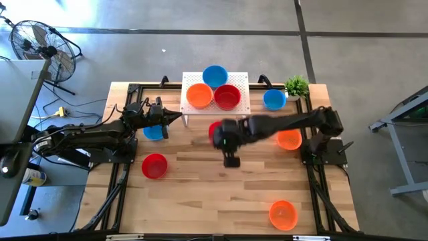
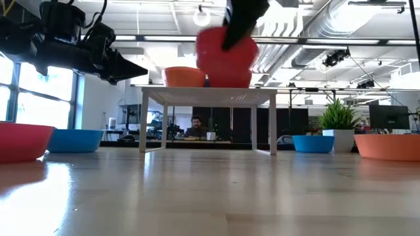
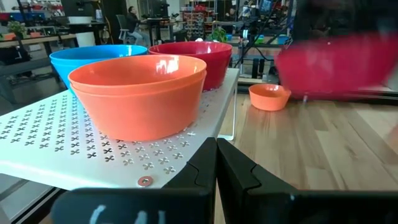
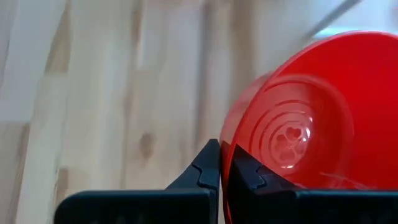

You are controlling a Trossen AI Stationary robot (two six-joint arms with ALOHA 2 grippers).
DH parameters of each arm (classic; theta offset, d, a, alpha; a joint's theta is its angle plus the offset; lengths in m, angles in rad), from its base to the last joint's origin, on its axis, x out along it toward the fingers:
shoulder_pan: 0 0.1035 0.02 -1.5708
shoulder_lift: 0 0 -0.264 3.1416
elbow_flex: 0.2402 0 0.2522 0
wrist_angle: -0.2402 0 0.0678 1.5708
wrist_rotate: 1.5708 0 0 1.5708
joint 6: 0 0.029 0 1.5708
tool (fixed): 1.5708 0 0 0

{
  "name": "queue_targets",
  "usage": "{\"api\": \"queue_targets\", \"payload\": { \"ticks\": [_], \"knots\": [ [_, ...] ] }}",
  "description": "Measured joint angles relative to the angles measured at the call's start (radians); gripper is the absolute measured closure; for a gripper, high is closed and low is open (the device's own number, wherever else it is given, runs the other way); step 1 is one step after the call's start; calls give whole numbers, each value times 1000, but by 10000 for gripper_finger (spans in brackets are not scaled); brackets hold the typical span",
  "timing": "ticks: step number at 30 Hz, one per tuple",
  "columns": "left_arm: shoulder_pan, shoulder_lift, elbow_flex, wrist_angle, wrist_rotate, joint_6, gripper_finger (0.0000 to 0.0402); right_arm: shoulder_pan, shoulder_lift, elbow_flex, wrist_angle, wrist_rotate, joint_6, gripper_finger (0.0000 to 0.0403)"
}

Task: Pick & Place Mini bowls
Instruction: Stack the red bowl on the red bowl on the shelf

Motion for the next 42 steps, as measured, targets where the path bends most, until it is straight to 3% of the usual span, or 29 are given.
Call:
{"api": "queue_targets", "payload": {
  "ticks": [12, 18, 28, 42],
  "knots": [
    [0, 0, 0, 0, -7, -1, 402, -323, 63, 417, -382, 75, -86, 402],
    [0, 0, 0, 0, -18, -1, 402, -394, 179, 542, -470, -4, -148, 402],
    [0, 0, 0, -1, -17, 0, 402, -399, 247, 561, -499, 0, -177, 401],
    [0, 0, 0, -14, -16, 0, 402, -405, 270, 562, -473, -20, -201, 353]
  ]
}}
